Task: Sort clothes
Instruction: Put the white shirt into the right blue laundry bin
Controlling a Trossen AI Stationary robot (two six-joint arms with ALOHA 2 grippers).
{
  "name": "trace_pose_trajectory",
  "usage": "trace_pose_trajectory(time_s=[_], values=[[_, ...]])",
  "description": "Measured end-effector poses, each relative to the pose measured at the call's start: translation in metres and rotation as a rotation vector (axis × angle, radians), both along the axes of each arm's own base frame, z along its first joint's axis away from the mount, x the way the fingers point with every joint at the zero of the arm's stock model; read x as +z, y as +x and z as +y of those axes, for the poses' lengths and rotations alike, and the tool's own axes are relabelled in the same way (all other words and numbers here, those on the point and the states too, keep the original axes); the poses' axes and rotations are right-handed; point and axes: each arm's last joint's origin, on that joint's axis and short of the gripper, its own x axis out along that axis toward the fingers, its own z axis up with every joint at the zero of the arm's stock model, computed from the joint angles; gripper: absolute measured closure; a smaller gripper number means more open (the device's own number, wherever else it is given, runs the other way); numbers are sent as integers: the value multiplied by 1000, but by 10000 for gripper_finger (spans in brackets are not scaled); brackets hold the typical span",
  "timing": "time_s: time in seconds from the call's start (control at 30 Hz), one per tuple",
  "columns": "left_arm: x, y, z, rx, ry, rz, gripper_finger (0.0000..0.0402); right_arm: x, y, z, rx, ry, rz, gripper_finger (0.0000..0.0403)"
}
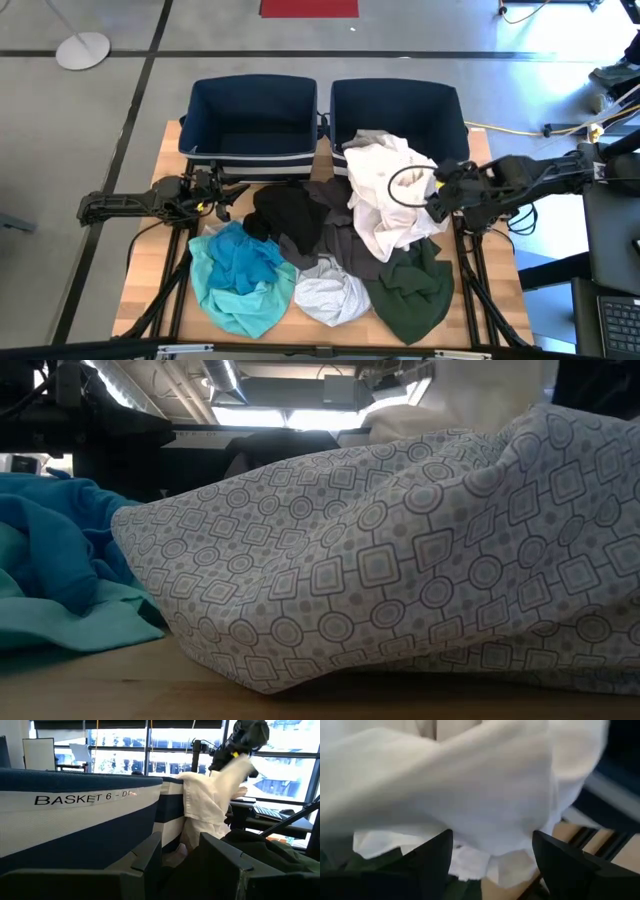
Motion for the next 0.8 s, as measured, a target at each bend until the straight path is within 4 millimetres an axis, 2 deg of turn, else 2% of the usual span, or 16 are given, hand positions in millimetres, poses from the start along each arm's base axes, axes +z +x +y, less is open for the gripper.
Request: trace_pose_trajectory(time_s=[0.17,0.43,0.6,0.8], values=[[0,0,0,0,0,-2,276,-13,-1,10,30,53,49,128],[0,0,0,2,10,0,276,-16,-6,20,-36,158,61,128],[0,0,0,1,4,6,276,-46,-3,30,-19,85,59,128],[0,0,0,1,7,0,276,-86,7,35,47,-144,-27,128]])
